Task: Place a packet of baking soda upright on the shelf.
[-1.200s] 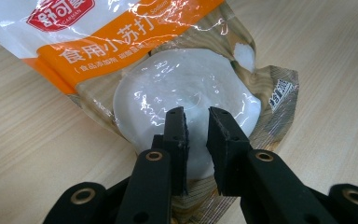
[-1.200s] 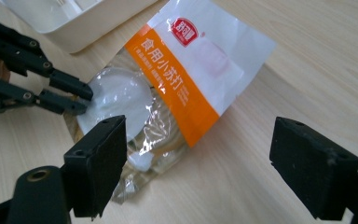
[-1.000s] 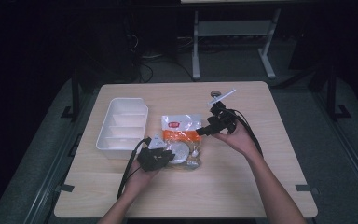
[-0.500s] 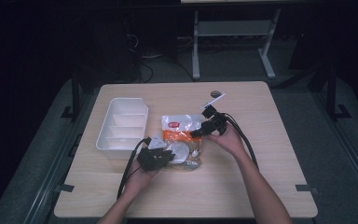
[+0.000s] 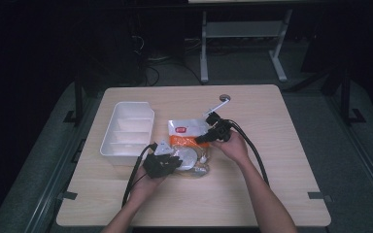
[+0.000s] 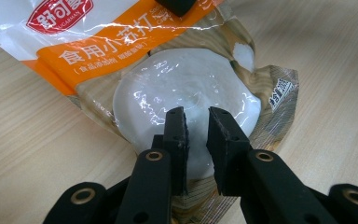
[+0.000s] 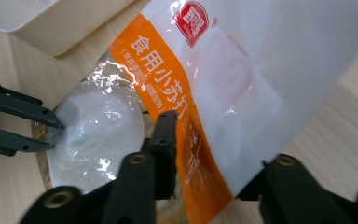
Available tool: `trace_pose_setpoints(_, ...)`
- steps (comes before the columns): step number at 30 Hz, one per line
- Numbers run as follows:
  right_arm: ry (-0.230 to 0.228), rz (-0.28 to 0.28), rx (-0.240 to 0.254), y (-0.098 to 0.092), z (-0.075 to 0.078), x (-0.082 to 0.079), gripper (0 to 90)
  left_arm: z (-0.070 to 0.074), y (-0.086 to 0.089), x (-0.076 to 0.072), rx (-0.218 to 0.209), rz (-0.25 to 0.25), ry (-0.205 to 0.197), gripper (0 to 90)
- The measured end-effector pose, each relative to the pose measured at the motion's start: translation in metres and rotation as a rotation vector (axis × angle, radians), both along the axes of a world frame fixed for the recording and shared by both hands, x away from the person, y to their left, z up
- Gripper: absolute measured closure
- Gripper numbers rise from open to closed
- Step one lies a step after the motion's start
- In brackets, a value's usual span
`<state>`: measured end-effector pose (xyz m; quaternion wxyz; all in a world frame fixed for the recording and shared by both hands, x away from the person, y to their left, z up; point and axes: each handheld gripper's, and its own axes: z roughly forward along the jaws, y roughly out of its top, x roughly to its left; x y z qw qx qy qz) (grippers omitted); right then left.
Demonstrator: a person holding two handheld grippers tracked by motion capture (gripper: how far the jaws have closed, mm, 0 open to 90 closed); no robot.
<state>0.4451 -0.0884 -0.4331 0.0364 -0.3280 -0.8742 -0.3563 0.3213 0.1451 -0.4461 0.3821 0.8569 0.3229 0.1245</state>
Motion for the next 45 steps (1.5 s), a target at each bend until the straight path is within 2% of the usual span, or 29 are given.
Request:
trace_pose_setpoints(3,-0.007,0.023,0.022,0.001,0.003,-0.002,80.9,0.000,0.000,0.000,0.001,0.001,0.000,77.4)
trace_pose_setpoints(8,0.006,0.027,0.025,0.003,0.001,-0.001,77.8,0.000,0.000,-0.001,0.001,0.003,-0.004,77.3)
trace_pose_setpoints(12,0.037,0.015,0.004,0.004,-0.007,0.003,78.2,-0.001,0.000,-0.001,0.001,0.003,-0.009,77.3)
trace_pose_setpoints(16,0.078,0.023,0.038,0.006,-0.012,0.005,83.8,-0.001,0.000,-0.001,-0.003,0.000,-0.007,76.7)
trace_pose_setpoints(18,0.085,0.026,0.044,0.006,-0.012,0.005,88.0,-0.001,-0.001,-0.001,-0.003,-0.003,-0.007,74.7)
trace_pose_setpoints(24,0.077,0.030,0.038,0.008,-0.008,0.003,89.2,0.001,-0.002,-0.003,0.007,-0.009,-0.017,68.6)
trace_pose_setpoints(30,0.089,0.036,0.072,0.003,-0.001,0.001,89.3,0.010,0.005,-0.009,-0.050,-0.001,-0.062,65.8)
trace_pose_setpoints(36,0.053,0.044,0.111,-0.002,0.012,-0.005,89.4,0.016,0.009,-0.019,-0.063,-0.035,-0.084,60.6)
trace_pose_setpoints(40,0.024,0.045,0.139,-0.006,0.027,-0.013,89.5,0.020,0.009,-0.027,-0.077,-0.056,-0.081,52.3)
trace_pose_setpoints(42,0.002,0.051,0.146,-0.008,0.034,-0.017,89.5,0.021,0.009,-0.031,-0.082,-0.067,-0.079,45.8)
trace_pose_setpoints(45,-0.025,0.060,0.144,-0.010,0.044,-0.023,89.5,0.022,0.008,-0.036,-0.086,-0.087,-0.078,40.7)
